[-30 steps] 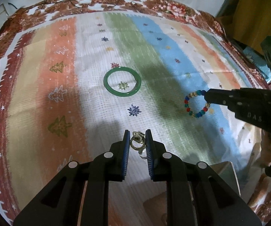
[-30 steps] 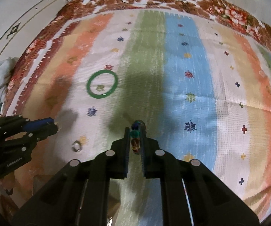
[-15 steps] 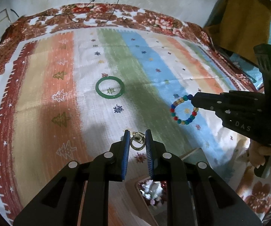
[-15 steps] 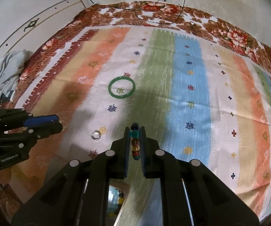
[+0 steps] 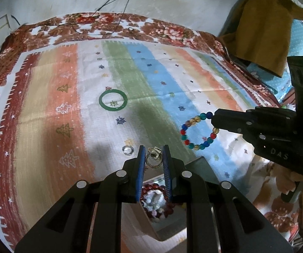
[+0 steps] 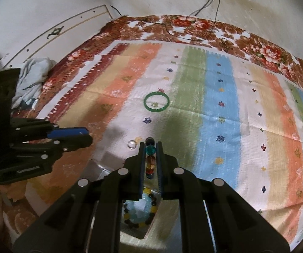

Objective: Organize jewelry
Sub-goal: 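Carry the beaded bracelet to the silver tin with the right tool while the left tool carries the ring there, then open both tools to drop the bracelet and ring into the tin, then move the left tool to the silver ring while the right tool reaches the green bangle, then close the left tool on the silver ring while the right tool grips the green bangle rim, then carry the silver ring toward the tin with the left tool while the right tool carries the green bangle, then release the ring into the tin with the left tool while the right tool lowers the bangle in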

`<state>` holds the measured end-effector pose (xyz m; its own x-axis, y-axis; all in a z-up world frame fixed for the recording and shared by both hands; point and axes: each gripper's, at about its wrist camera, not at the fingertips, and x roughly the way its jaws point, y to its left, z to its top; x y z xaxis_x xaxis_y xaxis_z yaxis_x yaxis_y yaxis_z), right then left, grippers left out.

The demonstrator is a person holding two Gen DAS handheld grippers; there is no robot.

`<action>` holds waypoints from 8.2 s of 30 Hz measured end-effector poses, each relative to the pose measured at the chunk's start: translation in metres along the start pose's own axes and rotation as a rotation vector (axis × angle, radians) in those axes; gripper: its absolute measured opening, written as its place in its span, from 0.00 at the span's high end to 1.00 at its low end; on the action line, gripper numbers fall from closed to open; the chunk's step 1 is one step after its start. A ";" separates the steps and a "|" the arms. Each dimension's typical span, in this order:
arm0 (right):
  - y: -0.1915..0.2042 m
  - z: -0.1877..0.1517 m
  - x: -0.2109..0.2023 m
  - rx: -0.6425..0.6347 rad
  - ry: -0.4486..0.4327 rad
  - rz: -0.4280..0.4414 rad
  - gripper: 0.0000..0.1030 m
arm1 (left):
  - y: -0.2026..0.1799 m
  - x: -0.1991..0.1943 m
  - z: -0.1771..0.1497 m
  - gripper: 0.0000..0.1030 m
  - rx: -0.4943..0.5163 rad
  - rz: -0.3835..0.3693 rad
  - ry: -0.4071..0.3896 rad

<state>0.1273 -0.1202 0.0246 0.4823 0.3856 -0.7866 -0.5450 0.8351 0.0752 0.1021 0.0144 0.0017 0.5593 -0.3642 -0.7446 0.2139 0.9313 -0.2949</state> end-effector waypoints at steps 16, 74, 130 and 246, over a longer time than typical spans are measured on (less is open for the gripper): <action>0.015 -0.026 -0.021 -0.041 -0.017 0.050 0.89 | -0.015 -0.008 -0.017 0.84 0.037 -0.010 0.004; -0.047 -0.002 0.050 0.210 0.109 -0.041 0.39 | 0.018 0.073 -0.009 0.72 0.000 0.155 0.178; -0.070 0.102 0.243 0.236 0.330 -0.032 0.50 | 0.038 0.152 0.007 0.81 0.132 0.145 0.355; -0.011 -0.070 -0.027 0.051 -0.038 -0.029 0.89 | -0.042 -0.023 -0.059 0.81 0.011 0.153 -0.101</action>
<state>0.0727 -0.1675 0.0023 0.5232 0.3748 -0.7654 -0.4951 0.8647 0.0850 0.0325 -0.0167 -0.0041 0.6638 -0.2164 -0.7159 0.1285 0.9760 -0.1758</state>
